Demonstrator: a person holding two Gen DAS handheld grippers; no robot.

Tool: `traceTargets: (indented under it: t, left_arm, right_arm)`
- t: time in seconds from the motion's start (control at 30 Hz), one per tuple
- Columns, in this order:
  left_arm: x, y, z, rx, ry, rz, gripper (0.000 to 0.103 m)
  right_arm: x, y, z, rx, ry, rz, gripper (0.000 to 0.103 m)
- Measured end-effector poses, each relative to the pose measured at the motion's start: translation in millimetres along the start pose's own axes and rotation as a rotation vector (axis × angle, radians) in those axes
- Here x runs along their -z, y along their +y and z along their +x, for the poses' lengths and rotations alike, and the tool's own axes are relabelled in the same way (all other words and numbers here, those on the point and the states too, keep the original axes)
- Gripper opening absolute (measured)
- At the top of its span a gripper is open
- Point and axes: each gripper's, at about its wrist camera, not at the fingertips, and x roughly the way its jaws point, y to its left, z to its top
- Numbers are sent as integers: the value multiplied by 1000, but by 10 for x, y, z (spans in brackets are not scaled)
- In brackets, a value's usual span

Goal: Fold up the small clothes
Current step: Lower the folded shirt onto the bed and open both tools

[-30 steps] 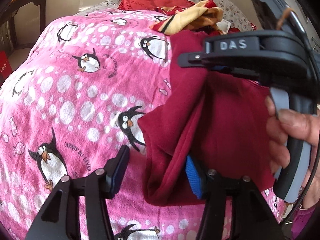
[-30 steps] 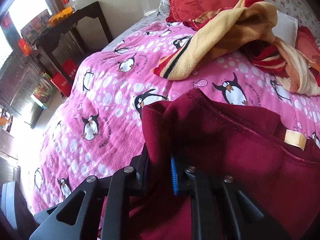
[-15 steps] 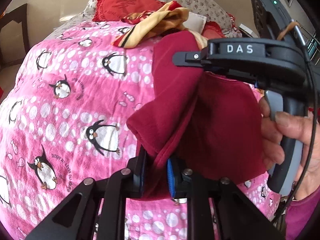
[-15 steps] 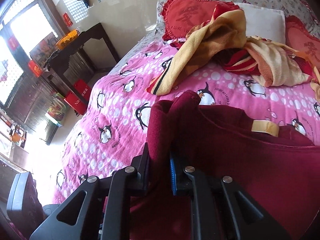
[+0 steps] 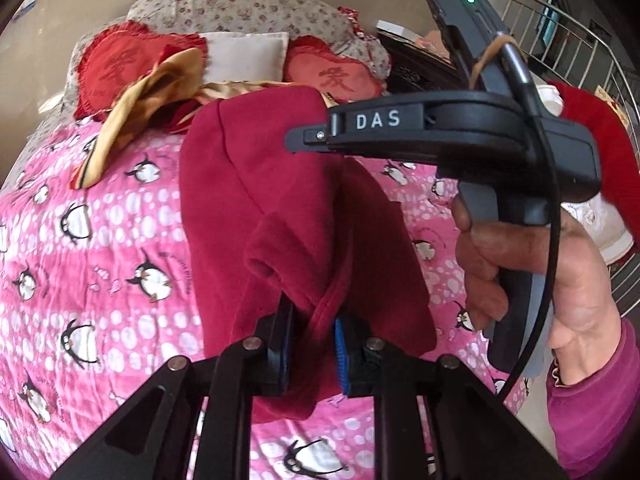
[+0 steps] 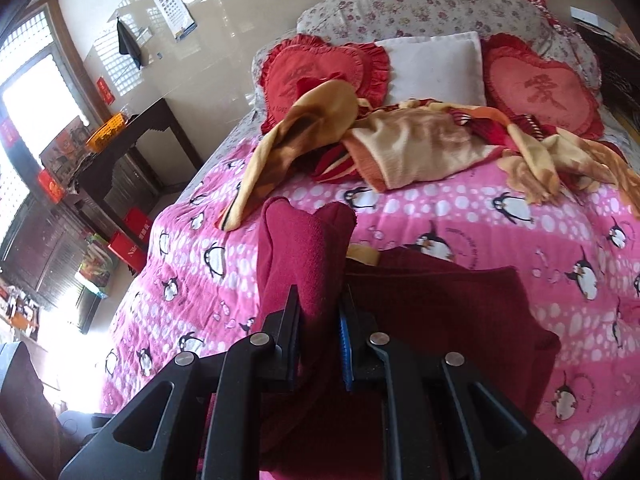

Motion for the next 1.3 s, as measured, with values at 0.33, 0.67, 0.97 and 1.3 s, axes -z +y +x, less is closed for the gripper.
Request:
traceTargets:
  t: [0.33, 0.67, 0.97, 1.3]
  left_arm:
    - [84, -806, 720, 35, 93, 105, 25]
    - [186, -458, 262, 41, 68, 67, 70]
    - [292, 113, 529, -143, 124, -81, 70]
    - [412, -58, 731, -174, 150, -8, 70]
  right_arm:
    - [374, -1063, -157, 81, 5, 182, 0]
    - [648, -1377, -258, 62, -14, 334, 12]
    - [1163, -1070, -314, -65, 94, 390, 34]
    - [1168, -1061, -313, -134, 60, 465, 46]
